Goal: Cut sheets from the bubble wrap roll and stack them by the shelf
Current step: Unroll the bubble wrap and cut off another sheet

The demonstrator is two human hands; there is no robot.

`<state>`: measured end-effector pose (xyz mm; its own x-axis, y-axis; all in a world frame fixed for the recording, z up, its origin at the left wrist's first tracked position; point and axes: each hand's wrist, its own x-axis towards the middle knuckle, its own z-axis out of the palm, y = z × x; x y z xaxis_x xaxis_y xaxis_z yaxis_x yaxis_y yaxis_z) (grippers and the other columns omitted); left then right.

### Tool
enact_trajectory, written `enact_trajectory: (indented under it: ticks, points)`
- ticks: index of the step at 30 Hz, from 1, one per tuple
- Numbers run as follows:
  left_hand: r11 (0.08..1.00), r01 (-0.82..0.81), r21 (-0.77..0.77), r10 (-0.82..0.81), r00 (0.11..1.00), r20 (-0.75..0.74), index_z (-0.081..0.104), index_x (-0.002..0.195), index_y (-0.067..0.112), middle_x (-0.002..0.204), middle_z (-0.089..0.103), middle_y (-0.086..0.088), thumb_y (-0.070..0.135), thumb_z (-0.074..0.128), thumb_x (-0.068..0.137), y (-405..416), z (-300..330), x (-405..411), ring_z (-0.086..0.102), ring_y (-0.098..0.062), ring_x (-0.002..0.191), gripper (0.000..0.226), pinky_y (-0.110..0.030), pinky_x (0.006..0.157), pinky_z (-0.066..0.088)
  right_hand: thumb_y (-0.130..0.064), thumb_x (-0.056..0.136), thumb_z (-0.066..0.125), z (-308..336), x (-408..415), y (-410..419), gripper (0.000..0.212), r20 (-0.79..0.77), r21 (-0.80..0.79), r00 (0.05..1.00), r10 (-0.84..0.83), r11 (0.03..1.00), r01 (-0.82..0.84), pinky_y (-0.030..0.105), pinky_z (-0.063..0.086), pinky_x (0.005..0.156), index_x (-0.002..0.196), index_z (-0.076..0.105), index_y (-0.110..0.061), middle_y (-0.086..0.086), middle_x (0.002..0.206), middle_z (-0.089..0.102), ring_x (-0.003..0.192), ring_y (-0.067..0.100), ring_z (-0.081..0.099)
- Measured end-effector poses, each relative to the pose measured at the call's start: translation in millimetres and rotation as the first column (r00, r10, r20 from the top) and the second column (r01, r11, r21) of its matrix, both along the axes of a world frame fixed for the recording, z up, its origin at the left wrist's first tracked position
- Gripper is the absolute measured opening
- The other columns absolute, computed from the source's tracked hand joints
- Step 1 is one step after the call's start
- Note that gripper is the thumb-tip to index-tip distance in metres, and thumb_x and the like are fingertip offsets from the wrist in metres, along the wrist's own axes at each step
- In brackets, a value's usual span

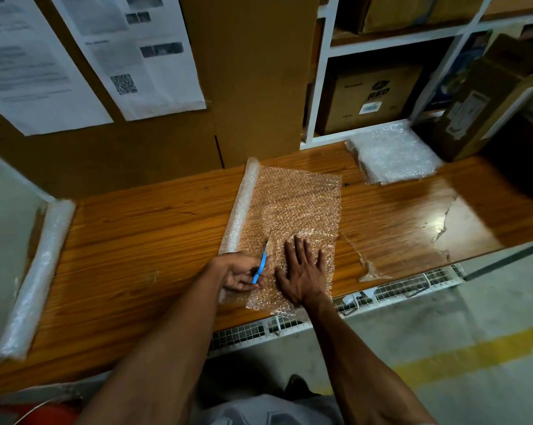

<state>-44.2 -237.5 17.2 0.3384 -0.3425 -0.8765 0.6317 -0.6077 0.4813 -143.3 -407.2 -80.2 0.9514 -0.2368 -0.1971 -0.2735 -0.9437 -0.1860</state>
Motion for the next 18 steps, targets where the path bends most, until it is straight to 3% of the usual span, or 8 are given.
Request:
enact_trajectory:
  ticks: [5,9,11,15,18]
  points:
    - [0.995,-0.096,-0.034,0.098,0.993,0.070,0.066,0.103,-0.003,0.072,0.075,-0.007,0.013,0.069,0.098,-3.6,-10.1,1.3,0.071,-0.011,0.058,0.018,-0.017,0.046,0.053,-0.071,0.099,0.009,-0.3,0.1,-1.1,0.083,0.000,0.016,1.000,-0.007,1.000,0.007,0.060,-0.014,0.125,0.166,-0.011,-0.027,0.006,0.172,-0.021,0.158,0.028,-0.023]
    - [0.993,-0.109,-0.048,0.113,0.990,0.081,0.069,0.102,-0.001,0.079,0.074,-0.011,0.017,0.072,0.096,-5.4,-13.4,-1.1,0.071,-0.010,0.058,0.019,-0.016,0.043,0.050,-0.073,0.098,0.013,-0.3,1.1,-4.9,0.085,0.016,0.012,1.000,-0.014,1.000,0.014,0.061,-0.011,0.126,0.167,-0.007,-0.027,0.008,0.173,-0.017,0.160,0.029,-0.018]
    - [0.996,-0.085,-0.037,0.087,0.994,0.063,0.069,0.112,0.000,0.091,0.076,-0.013,0.025,0.072,0.095,-5.6,-13.5,-0.1,0.071,-0.010,0.064,0.030,-0.018,0.046,0.050,-0.073,0.098,0.013,0.8,3.3,-8.3,0.086,0.028,0.005,1.000,-0.001,1.000,0.001,0.061,-0.012,0.126,0.167,-0.010,-0.026,0.008,0.173,-0.018,0.160,0.029,-0.018]
    - [0.998,-0.058,-0.027,0.058,0.998,-0.003,0.068,0.111,0.009,0.120,0.074,-0.012,0.035,0.068,0.097,-7.5,-11.3,3.1,0.071,-0.016,0.098,0.030,-0.026,0.073,0.057,-0.073,0.099,0.013,3.2,6.8,-17.3,0.086,0.038,0.002,0.998,0.040,0.999,-0.040,0.063,-0.010,0.125,0.165,-0.016,-0.028,0.008,0.173,-0.020,0.159,0.030,-0.018]
    - [0.999,-0.052,-0.018,0.051,0.999,-0.018,0.067,0.115,0.007,0.120,0.074,-0.012,0.035,0.067,0.099,-11.2,-11.3,6.3,0.070,-0.019,0.104,0.032,-0.036,0.084,0.061,-0.075,0.098,0.007,0.7,6.1,-21.8,0.085,0.002,-0.017,0.998,0.063,0.998,-0.063,0.064,-0.009,0.125,0.165,-0.014,-0.027,0.009,0.172,-0.021,0.159,0.030,-0.020]
